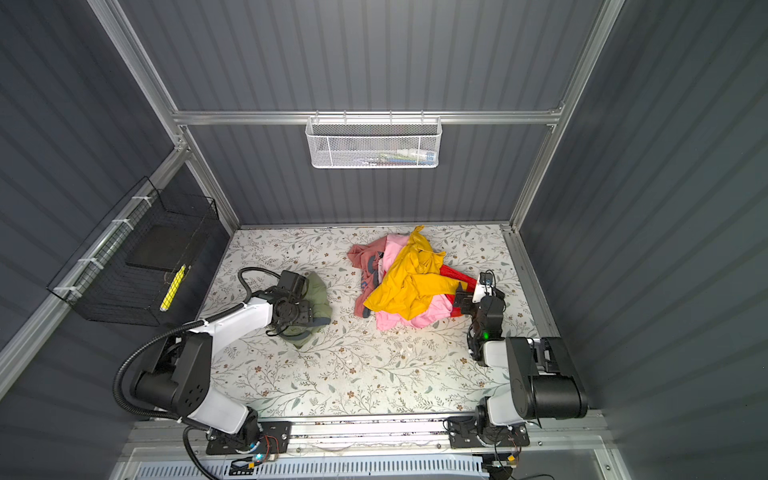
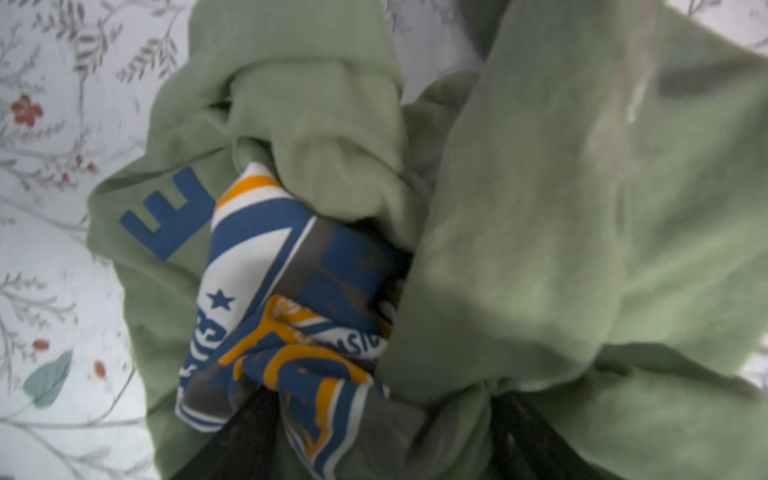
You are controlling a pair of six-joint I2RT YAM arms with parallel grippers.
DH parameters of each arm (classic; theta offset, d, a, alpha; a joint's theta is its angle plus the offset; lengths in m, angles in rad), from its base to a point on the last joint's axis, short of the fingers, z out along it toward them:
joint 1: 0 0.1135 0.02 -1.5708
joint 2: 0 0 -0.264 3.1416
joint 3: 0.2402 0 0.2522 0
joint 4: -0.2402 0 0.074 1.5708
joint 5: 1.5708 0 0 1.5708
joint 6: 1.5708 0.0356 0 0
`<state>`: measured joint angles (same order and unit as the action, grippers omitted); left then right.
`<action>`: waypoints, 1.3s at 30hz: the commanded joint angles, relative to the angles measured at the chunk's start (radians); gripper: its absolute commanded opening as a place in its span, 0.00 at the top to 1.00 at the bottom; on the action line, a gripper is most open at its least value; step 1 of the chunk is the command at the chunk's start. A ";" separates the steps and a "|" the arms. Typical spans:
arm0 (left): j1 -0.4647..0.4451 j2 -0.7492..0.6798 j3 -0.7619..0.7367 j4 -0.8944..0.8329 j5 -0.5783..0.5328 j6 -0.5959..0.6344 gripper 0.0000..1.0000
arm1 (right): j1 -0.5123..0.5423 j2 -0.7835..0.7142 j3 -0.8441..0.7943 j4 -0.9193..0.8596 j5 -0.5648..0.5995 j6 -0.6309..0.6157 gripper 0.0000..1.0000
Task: Pick out a specific cloth from the pile
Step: 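Lower the green sweatshirt onto the table with the left gripper, then open the left gripper and lift it off the green sweatshirt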
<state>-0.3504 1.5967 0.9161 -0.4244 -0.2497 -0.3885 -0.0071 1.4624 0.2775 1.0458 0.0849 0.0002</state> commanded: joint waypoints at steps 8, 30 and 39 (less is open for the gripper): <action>0.075 0.190 0.104 -0.020 0.012 0.065 0.25 | -0.002 -0.001 0.014 -0.001 -0.006 0.014 0.01; 0.211 0.418 0.348 0.086 -0.086 0.397 0.19 | -0.003 -0.002 0.015 -0.001 -0.006 0.014 0.01; 0.222 0.380 0.368 0.112 -0.058 0.409 0.03 | -0.003 -0.002 0.015 -0.001 -0.006 0.014 0.01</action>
<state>-0.1383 1.9533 1.2896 -0.2668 -0.3023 -0.0059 -0.0071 1.4624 0.2775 1.0458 0.0849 0.0002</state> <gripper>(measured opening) 0.959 0.990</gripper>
